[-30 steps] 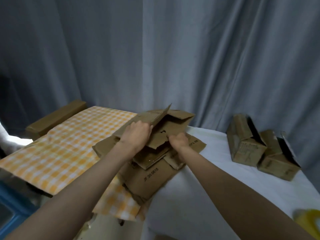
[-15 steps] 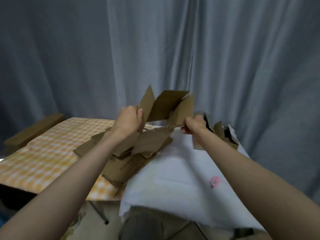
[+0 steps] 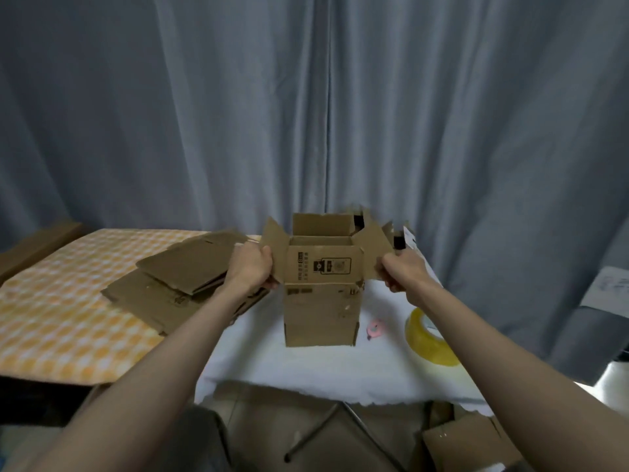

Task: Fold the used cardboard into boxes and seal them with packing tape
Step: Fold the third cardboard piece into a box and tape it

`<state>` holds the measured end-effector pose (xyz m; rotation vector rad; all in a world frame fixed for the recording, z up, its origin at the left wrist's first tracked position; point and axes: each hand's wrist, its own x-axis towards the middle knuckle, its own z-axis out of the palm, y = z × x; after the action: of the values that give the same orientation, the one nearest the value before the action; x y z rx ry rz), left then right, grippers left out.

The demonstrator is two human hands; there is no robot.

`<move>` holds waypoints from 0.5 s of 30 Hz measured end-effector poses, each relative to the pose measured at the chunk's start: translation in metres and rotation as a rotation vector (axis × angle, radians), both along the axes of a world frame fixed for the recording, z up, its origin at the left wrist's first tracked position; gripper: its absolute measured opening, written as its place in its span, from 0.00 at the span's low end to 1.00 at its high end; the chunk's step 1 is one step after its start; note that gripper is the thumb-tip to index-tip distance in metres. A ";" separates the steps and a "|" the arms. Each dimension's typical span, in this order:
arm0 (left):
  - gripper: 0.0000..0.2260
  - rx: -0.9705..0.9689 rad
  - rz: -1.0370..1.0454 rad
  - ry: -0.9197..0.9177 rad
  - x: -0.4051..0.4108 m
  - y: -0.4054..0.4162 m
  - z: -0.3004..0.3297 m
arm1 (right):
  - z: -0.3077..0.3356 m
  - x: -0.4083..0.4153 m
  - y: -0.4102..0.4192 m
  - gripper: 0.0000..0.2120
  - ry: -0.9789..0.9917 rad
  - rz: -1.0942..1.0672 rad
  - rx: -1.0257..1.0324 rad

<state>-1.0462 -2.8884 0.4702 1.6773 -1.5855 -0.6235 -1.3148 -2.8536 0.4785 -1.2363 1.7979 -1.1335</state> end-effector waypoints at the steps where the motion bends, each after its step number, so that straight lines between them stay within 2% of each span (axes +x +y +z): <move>1: 0.17 0.002 0.002 0.017 0.001 -0.003 -0.001 | -0.003 -0.002 -0.001 0.04 -0.016 -0.005 -0.001; 4: 0.15 -0.009 -0.007 0.004 0.002 -0.008 -0.001 | -0.007 -0.005 -0.008 0.04 -0.029 -0.006 -0.011; 8: 0.13 -0.030 -0.032 -0.058 0.002 -0.015 -0.001 | -0.009 -0.001 -0.021 0.08 -0.005 -0.007 -0.101; 10: 0.10 -0.073 -0.053 -0.076 0.000 -0.018 -0.002 | -0.010 0.000 -0.025 0.05 0.010 -0.011 -0.156; 13: 0.19 -0.261 -0.152 -0.220 0.003 -0.023 -0.004 | -0.014 -0.003 -0.029 0.03 0.029 -0.018 -0.181; 15: 0.21 -0.369 -0.230 -0.341 0.010 -0.025 -0.007 | -0.016 -0.009 -0.031 0.05 0.023 -0.043 -0.160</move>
<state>-1.0358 -2.9137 0.4635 1.3845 -2.0133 -0.1379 -1.3233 -2.8849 0.4621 -1.3122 1.7871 -1.3145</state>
